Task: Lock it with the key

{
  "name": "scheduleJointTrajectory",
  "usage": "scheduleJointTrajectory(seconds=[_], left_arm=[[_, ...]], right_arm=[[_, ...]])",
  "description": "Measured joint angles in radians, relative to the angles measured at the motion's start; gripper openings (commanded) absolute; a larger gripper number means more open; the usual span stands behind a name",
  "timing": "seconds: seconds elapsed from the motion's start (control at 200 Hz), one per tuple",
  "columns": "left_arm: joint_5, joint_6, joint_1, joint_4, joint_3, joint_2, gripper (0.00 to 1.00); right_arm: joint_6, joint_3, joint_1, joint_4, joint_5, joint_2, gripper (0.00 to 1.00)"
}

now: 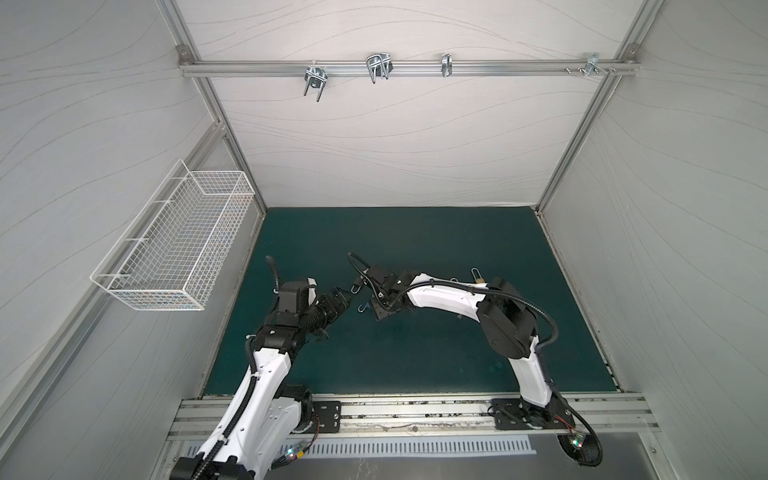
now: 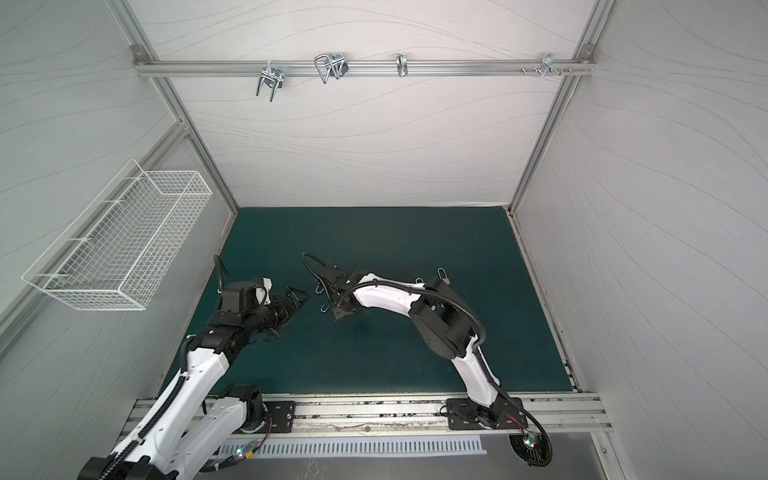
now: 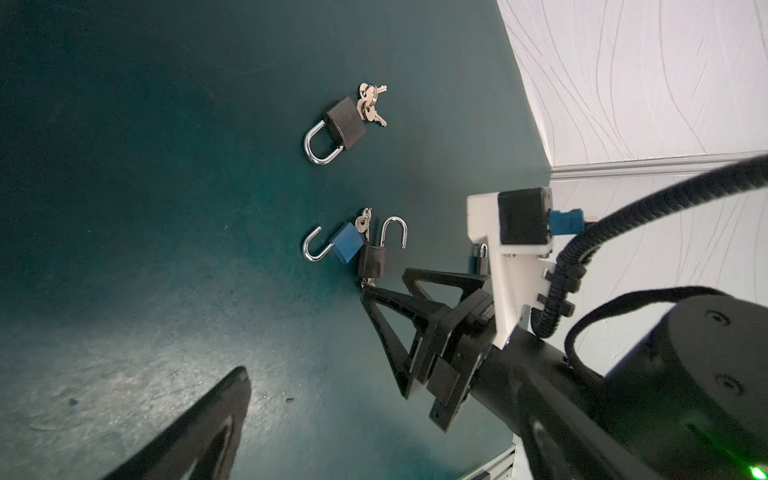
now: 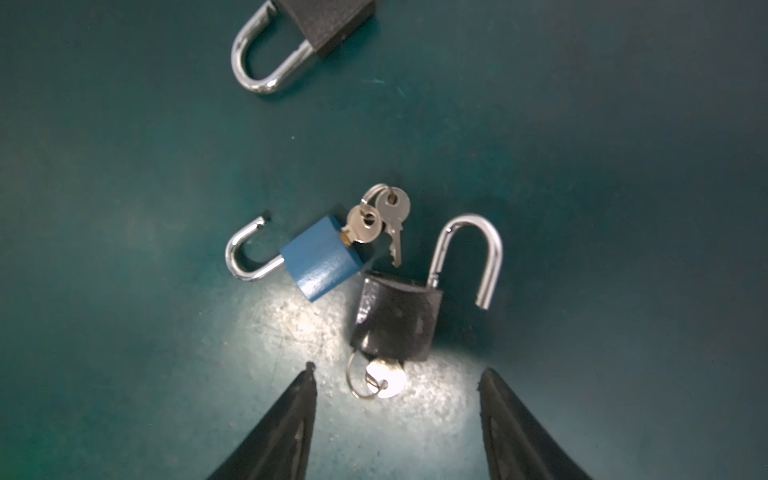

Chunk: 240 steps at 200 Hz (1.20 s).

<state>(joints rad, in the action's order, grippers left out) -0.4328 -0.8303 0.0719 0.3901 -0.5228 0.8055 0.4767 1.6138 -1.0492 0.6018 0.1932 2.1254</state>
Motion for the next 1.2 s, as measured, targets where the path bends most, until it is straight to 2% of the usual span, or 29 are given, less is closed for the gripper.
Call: scheduleJointTrajectory(seconds=[0.345, 0.665, 0.885, 1.04, 1.2], left_arm=[[-0.014, 0.011, 0.000, 0.001, -0.001, 0.010, 0.98], [-0.016, 0.015, 0.000, 0.010, -0.002, 0.005, 0.98], [-0.011, 0.016, -0.001, 0.038, -0.009, 0.001, 0.98], [0.010, 0.018, -0.001, 0.055, -0.023, -0.013, 0.99], [0.049, 0.010, -0.001, 0.085, -0.036, -0.011, 0.99]], right_arm=[[-0.024, 0.090, -0.006, 0.060, 0.005, 0.085, 0.58], [-0.040, 0.106, -0.007, 0.084, 0.010, 0.097, 0.47], [-0.055, 0.106, -0.007, 0.084, 0.007, 0.097, 0.32], [-0.058, 0.105, -0.007, 0.080, 0.002, 0.097, 0.27], [-0.058, 0.066, -0.007, 0.056, -0.001, 0.074, 0.16]])
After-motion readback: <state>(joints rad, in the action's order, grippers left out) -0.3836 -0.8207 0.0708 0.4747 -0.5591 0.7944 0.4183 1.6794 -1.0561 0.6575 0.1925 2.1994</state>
